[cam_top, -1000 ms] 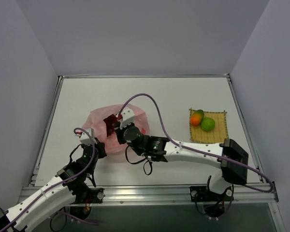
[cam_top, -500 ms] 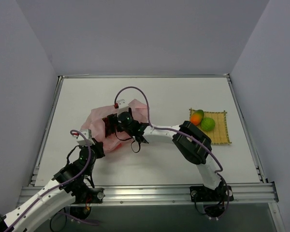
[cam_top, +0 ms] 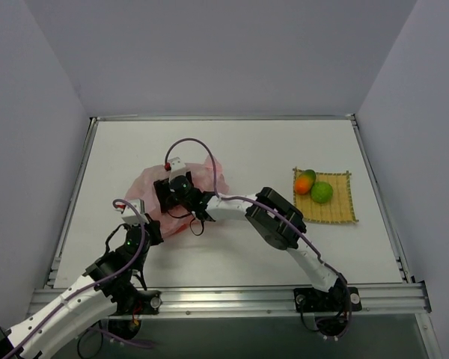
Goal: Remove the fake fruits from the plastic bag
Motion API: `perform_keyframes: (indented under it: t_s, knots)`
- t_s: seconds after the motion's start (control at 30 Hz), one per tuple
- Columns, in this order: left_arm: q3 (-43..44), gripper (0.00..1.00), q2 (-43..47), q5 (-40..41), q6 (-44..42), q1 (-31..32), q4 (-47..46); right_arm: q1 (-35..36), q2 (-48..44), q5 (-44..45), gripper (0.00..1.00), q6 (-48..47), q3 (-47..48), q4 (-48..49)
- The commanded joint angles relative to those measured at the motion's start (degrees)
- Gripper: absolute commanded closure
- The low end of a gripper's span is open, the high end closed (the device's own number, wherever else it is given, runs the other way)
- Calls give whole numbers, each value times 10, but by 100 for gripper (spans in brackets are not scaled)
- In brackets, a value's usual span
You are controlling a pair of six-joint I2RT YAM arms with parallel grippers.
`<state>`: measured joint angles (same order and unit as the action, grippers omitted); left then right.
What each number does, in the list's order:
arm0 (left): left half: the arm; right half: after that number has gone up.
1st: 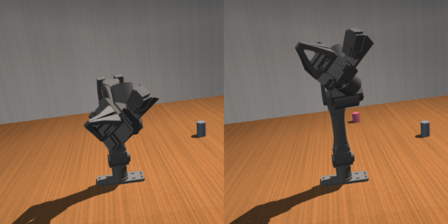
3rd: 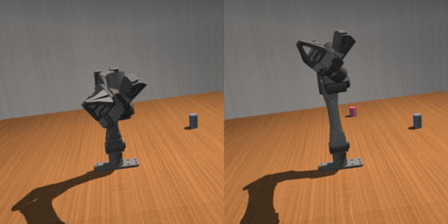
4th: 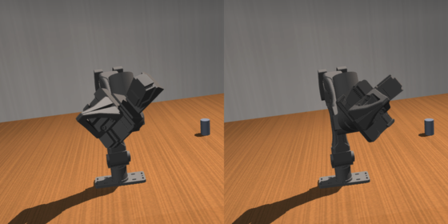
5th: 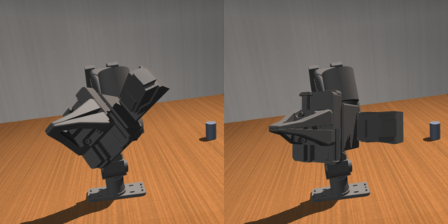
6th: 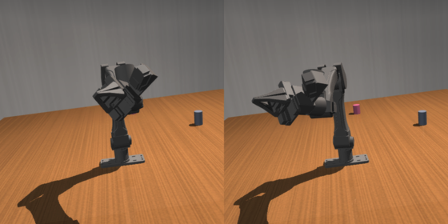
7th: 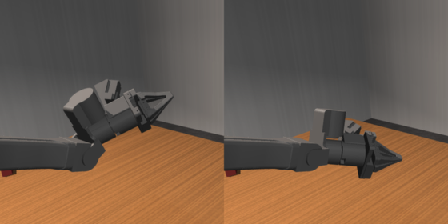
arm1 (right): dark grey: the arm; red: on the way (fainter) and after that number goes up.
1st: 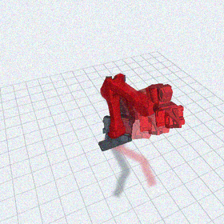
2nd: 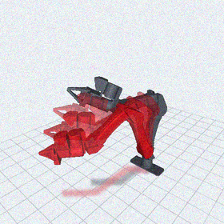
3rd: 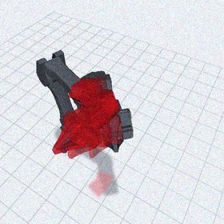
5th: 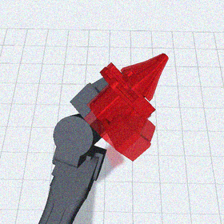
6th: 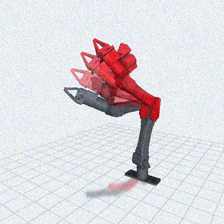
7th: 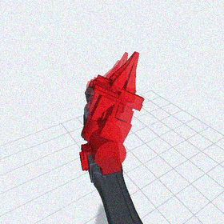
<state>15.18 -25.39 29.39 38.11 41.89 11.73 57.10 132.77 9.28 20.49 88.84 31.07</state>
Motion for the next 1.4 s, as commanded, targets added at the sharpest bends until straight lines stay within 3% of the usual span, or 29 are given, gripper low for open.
perform_keyframes:
  t_s: [0.0,0.03,0.17,0.27,0.57,1.03,1.23,1.37]
  knots:
    - [25,98,-5,-2,-7,-1,-12,7,14,36,23,-15,18,-15]
    - [25,98,-5,-2,-7,-1,-12,7,13,42,39,-16,18,-13]
    - [25,98,-12,0,-7,-1,-14,14,-31,47,77,-21,-17,21]
    - [26,98,-12,3,-7,-1,-14,18,-80,31,92,-26,-40,42]
    - [31,98,-37,30,12,-1,-28,33,-201,-13,98,-27,-120,26]
    - [61,98,-76,52,-1,-5,-51,86,-364,79,100,-48,-211,22]
    - [46,98,-86,48,-1,-6,-70,83,-453,108,100,-53,-244,58]
    - [40,98,-91,30,-1,-6,-86,47,-448,84,100,-30,-246,73]
